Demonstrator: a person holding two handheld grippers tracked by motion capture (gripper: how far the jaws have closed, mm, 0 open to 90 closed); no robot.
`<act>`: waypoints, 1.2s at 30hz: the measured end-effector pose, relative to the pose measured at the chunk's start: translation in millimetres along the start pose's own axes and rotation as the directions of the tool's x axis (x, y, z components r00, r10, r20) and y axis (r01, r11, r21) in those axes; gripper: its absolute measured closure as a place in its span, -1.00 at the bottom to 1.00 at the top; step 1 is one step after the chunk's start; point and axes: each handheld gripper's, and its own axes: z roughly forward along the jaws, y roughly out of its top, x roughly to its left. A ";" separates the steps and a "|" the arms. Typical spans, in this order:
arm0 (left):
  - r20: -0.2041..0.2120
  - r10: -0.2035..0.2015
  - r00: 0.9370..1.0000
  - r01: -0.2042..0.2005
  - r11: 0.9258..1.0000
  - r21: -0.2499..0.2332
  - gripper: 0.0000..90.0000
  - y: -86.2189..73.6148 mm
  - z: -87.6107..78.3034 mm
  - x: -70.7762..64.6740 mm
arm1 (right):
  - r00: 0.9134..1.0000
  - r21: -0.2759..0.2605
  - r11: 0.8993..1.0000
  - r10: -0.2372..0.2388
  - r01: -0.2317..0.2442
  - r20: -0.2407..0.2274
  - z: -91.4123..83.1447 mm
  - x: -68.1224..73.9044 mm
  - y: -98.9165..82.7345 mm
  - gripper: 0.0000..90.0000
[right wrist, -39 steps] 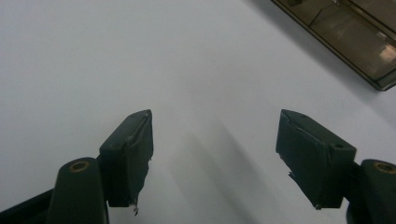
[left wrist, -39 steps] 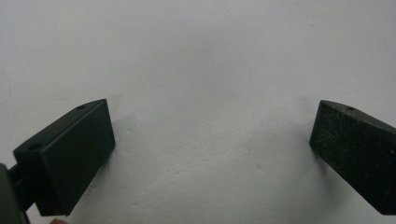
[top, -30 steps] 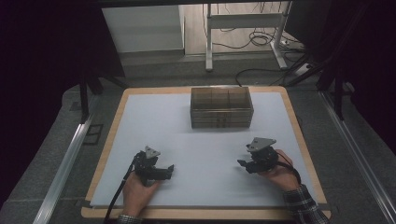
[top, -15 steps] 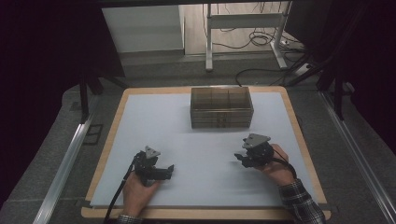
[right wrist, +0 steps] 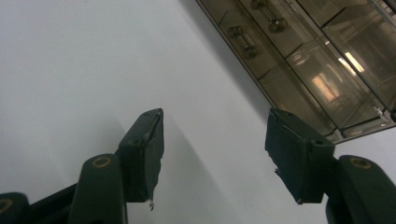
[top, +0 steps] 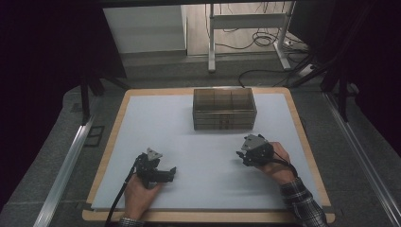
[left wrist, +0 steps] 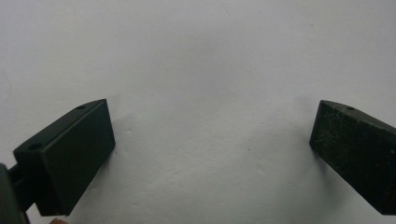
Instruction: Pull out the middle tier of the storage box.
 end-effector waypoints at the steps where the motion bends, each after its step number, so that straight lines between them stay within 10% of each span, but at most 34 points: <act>1: 0.000 0.000 1.000 0.000 1.000 0.000 -1.00 0.0 0.0 0.0 | 1.000 0.001 1.000 -0.009 0.009 0.004 0.9 0.5 1.0 -0.16; 15: 0.000 0.000 1.000 0.000 1.000 0.000 -1.00 0.0 0.0 0.0 | 0.987 0.008 0.992 -0.126 0.126 0.102 12.7 8.1 10.6 -0.10; 36: 0.000 0.000 1.000 0.000 1.000 -0.001 -1.00 0.0 0.0 0.0 | 0.924 0.090 0.955 -0.295 0.281 0.242 34.6 17.7 21.4 -0.05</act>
